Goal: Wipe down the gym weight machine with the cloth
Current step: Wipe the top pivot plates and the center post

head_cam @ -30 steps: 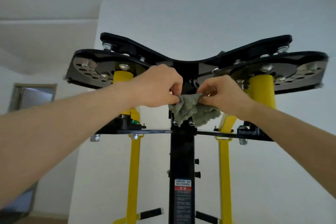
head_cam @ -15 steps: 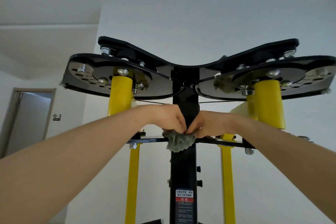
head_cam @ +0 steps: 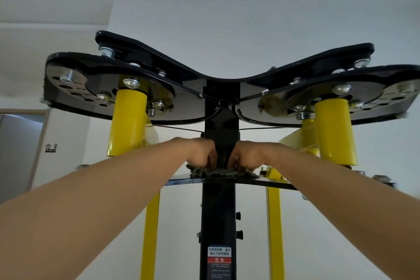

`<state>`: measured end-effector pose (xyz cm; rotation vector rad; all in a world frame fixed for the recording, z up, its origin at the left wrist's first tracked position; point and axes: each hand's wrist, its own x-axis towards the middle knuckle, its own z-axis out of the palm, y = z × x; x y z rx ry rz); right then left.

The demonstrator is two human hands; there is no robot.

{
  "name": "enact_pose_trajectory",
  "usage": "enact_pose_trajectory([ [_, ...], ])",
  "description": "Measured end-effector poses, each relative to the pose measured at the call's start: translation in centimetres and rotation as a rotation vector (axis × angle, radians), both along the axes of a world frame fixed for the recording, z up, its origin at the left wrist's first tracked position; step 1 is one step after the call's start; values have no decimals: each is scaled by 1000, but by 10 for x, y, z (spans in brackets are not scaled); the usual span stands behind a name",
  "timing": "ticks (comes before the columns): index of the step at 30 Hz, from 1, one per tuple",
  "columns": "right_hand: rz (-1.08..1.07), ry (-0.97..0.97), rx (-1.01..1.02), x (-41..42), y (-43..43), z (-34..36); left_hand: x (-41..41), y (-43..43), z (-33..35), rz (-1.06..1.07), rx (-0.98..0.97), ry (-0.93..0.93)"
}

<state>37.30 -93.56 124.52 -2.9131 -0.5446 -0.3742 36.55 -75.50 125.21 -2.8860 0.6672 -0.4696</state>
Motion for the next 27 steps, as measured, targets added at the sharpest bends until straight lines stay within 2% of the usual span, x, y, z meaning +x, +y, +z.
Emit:
enact_pose_trajectory([
  [3,17,-17,21,-2,-2,-2,-2,2,2,-36,-30,60],
  [6,57,45,8,-15,-4,-1,-17,5,6,-79,-75,218],
  [10,113,124,24,-44,-13,6,-38,11,8,-165,-170,330],
  [15,43,165,-74,-78,-28,18,-56,-2,-1,-327,-279,342],
  [21,-169,214,-357,-115,-41,31,-60,-49,-15,-448,-347,301],
  [27,-143,146,-346,-118,-46,28,-59,-55,-11,-461,-359,318],
])
